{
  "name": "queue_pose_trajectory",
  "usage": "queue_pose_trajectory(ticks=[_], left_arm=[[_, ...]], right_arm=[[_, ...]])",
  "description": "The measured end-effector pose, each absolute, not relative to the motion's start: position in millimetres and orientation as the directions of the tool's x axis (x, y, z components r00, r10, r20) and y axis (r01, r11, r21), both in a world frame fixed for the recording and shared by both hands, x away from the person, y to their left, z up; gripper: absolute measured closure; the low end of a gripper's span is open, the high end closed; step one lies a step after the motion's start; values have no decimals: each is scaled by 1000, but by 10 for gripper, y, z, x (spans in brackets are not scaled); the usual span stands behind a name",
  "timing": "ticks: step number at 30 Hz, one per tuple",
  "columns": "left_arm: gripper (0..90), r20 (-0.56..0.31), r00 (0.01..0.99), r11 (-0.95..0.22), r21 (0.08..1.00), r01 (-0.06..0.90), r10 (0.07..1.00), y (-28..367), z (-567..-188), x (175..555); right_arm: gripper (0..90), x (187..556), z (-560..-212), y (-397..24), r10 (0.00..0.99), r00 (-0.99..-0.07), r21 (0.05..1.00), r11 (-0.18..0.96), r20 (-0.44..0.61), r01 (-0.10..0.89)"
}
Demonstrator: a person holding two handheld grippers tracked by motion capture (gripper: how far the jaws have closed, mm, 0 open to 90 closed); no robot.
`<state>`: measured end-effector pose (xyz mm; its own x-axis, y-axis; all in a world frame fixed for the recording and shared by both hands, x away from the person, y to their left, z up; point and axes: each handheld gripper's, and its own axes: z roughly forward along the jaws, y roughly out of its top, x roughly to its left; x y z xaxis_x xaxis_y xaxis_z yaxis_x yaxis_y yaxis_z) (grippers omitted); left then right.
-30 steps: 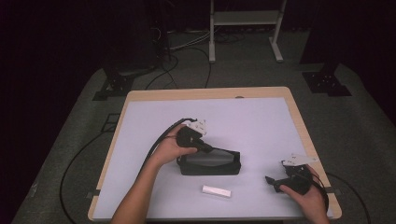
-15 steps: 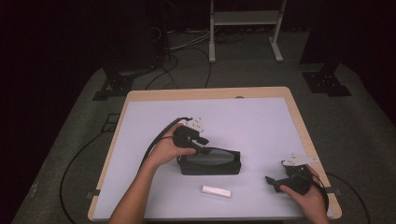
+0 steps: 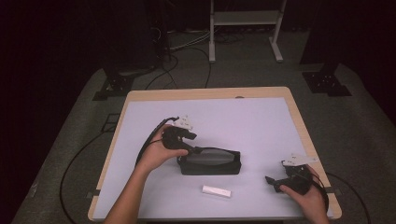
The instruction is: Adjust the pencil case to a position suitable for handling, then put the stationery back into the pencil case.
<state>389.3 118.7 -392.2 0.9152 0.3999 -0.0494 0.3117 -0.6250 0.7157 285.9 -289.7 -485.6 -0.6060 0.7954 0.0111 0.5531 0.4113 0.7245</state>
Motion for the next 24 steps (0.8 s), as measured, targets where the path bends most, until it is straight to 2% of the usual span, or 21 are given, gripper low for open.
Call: queue_pose_trajectory(ticks=[2, 9, 14, 19, 24], left_arm=[[267, -49, 904, -610, 722, 326, 425, 1221, -3916, 3877], [193, -42, 872, -574, 737, 357, 488, 1371, -3895, 3797], [178, -35, 850, -546, 752, 369, 525, 1502, -3873, 3718], [110, -30, 833, -534, 755, 381, 553, 1614, -3868, 3637], [98, -1, 809, -534, 751, 389, 588, 1767, -3865, 3530]], right_arm=[[57, 2859, -4856, -2898, 795, -606, 724, 412, 11, 553], [56, 2859, -4856, -2898, 795, -607, 724, 412, 11, 553], [56, 2859, -4856, -2898, 795, -606, 724, 412, 10, 553], [56, 2859, -4856, -2898, 795, -607, 725, 413, 10, 552], [57, 2858, -4856, -2897, 795, -606, 724, 412, 10, 553]])
